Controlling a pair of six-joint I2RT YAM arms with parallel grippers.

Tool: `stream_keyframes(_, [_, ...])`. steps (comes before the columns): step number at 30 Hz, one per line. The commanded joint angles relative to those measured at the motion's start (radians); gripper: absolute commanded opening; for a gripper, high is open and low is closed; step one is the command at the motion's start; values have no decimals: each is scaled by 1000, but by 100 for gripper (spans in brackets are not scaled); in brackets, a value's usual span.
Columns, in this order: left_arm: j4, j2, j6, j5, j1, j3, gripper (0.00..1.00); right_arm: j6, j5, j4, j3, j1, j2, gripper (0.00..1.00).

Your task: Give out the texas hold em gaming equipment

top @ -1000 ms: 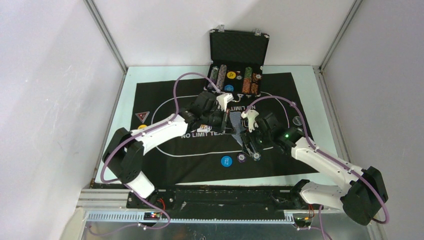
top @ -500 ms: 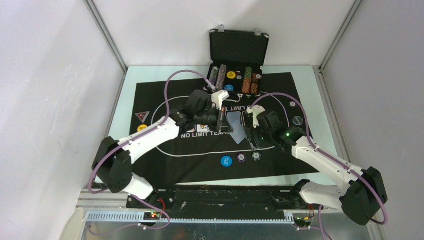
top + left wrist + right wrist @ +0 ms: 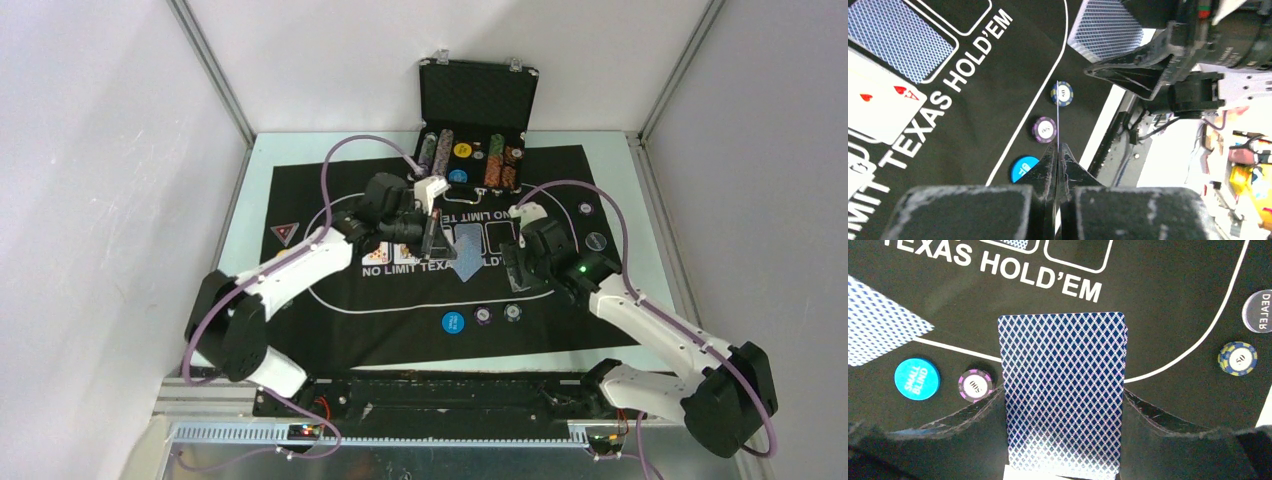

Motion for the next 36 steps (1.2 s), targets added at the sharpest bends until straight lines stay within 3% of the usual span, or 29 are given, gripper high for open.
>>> stream_keyframes(1, [-53, 125, 139, 62, 3, 101, 0, 27, 63, 46, 1, -10, -46, 0])
stream_keyframes(5, [-174, 291, 224, 11, 3, 290, 0, 38, 90, 48, -6, -21, -66, 0])
stream_keyframes(12, [-261, 553, 320, 74, -3, 544, 0, 49, 96, 49, -12, -35, -81, 0])
stream_keyframes(16, [-408, 701, 413, 52, -33, 731, 0, 50, 91, 53, -14, -40, -79, 0])
stream_keyframes(24, [-578, 939, 484, 27, -60, 1106, 0, 49, 78, 56, -16, -49, -74, 0])
stream_keyframes(36, [-608, 1064, 526, -198, -81, 1284, 0, 48, 75, 59, -16, -54, -60, 0])
